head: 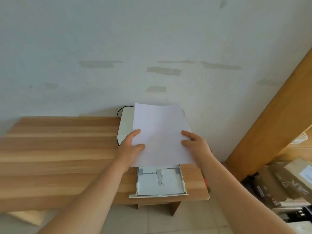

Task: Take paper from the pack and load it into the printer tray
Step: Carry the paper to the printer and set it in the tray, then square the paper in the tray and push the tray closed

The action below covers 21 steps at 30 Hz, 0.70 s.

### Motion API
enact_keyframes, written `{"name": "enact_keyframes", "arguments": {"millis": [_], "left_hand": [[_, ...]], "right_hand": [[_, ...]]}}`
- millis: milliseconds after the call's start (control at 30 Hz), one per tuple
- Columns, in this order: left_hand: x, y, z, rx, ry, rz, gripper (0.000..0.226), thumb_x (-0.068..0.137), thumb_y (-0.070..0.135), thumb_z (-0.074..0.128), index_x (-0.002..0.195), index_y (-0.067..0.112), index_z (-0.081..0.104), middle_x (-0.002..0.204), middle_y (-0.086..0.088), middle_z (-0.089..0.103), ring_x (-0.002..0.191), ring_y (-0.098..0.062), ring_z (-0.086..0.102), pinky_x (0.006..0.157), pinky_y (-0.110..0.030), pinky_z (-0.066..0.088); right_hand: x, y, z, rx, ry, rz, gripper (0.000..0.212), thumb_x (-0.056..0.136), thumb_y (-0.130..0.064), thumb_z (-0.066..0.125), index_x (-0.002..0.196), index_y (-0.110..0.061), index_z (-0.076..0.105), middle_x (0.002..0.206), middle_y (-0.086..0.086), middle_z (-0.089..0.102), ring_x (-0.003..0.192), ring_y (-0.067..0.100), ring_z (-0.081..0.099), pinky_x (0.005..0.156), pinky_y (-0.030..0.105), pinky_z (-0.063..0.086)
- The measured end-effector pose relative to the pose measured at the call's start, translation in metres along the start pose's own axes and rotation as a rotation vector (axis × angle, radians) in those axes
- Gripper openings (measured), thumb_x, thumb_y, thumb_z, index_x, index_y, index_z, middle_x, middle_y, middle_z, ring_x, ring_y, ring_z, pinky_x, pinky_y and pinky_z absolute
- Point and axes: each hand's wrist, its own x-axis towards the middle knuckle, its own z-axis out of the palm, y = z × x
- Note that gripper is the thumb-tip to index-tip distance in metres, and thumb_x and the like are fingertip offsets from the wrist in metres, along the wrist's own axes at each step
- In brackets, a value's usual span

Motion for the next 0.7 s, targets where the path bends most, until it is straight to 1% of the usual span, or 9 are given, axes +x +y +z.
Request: {"name": "enact_keyframes", "arguments": {"millis": [67,133,233,300,333,400,500,600,700], "left_hand": [[-0.001,-0.005,0.006,-0.014,0.019,-0.036,0.056,0.084,0.011,0.063,0.13,0.041,0.05,0.128,0.007,0.053,0.105,-0.012,0.059,0.085,-0.029,0.05],[-0.003,-0.012,0.013,-0.017,0.036,-0.077,0.056,0.084,0.011,0.063,0.129,0.04,0.051,0.126,0.004,0.055,0.101,-0.012,0.06,0.08,-0.028,0.05],[-0.007,-0.022,0.028,-0.015,0.072,-0.138,0.054,0.082,0.012,0.064,0.125,0.043,0.052,0.126,0.001,0.057,0.102,-0.016,0.061,0.084,-0.032,0.051],[-0.009,-0.029,0.037,-0.02,0.101,-0.169,0.054,0.082,0.011,0.064,0.127,0.039,0.052,0.126,0.001,0.057,0.104,-0.017,0.061,0.086,-0.032,0.051],[-0.009,-0.032,0.042,-0.017,0.115,-0.182,0.054,0.083,0.011,0.064,0.129,0.036,0.052,0.126,0.001,0.057,0.105,-0.018,0.061,0.086,-0.032,0.05],[-0.012,-0.039,0.049,-0.018,0.135,-0.21,0.054,0.083,0.011,0.063,0.13,0.035,0.051,0.126,0.001,0.057,0.107,-0.02,0.06,0.09,-0.034,0.05],[-0.018,-0.052,0.055,-0.033,0.15,-0.252,0.054,0.083,0.01,0.063,0.131,0.033,0.052,0.127,-0.001,0.058,0.107,-0.02,0.061,0.094,-0.037,0.05],[-0.027,-0.067,0.057,-0.033,0.141,-0.305,0.052,0.084,0.009,0.063,0.13,0.031,0.052,0.125,0.0,0.059,0.105,-0.018,0.061,0.084,-0.031,0.05],[-0.033,-0.086,0.06,-0.013,0.117,-0.355,0.052,0.085,0.01,0.062,0.132,0.03,0.052,0.126,0.001,0.057,0.107,-0.018,0.059,0.082,-0.028,0.048]], "right_hand": [[0.012,0.008,-0.002,0.014,-0.05,0.024,0.04,0.089,-0.007,0.057,0.122,-0.028,0.063,0.12,0.001,0.06,0.101,0.025,0.061,0.091,0.038,0.051],[0.022,0.019,-0.005,0.018,-0.092,0.057,0.038,0.087,-0.008,0.058,0.116,-0.032,0.065,0.122,0.003,0.061,0.103,0.027,0.062,0.094,0.041,0.051],[0.031,0.035,-0.01,0.017,-0.128,0.106,0.033,0.081,-0.016,0.062,0.102,-0.041,0.068,0.123,0.001,0.062,0.103,0.027,0.063,0.094,0.044,0.052],[0.039,0.046,-0.015,0.013,-0.133,0.142,0.032,0.073,-0.023,0.065,0.096,-0.045,0.07,0.121,-0.001,0.063,0.1,0.024,0.064,0.087,0.041,0.055],[0.041,0.049,-0.016,0.02,-0.149,0.156,0.033,0.075,-0.022,0.065,0.1,-0.043,0.069,0.12,-0.001,0.063,0.097,0.024,0.064,0.08,0.037,0.057],[0.045,0.054,-0.019,0.044,-0.198,0.173,0.037,0.085,-0.012,0.061,0.116,-0.033,0.066,0.118,0.002,0.062,0.092,0.023,0.063,0.068,0.03,0.053],[0.046,0.066,-0.021,0.056,-0.246,0.197,0.04,0.09,-0.006,0.057,0.125,-0.023,0.061,0.118,0.005,0.061,0.086,0.019,0.061,0.067,0.028,0.049],[0.041,0.087,-0.019,0.047,-0.248,0.262,0.041,0.09,-0.005,0.056,0.127,-0.021,0.059,0.111,0.002,0.064,0.086,0.018,0.062,0.072,0.029,0.05],[0.034,0.107,-0.017,0.043,-0.239,0.329,0.039,0.09,-0.005,0.057,0.124,-0.023,0.061,0.099,-0.006,0.064,0.083,0.016,0.063,0.07,0.028,0.052]]}}
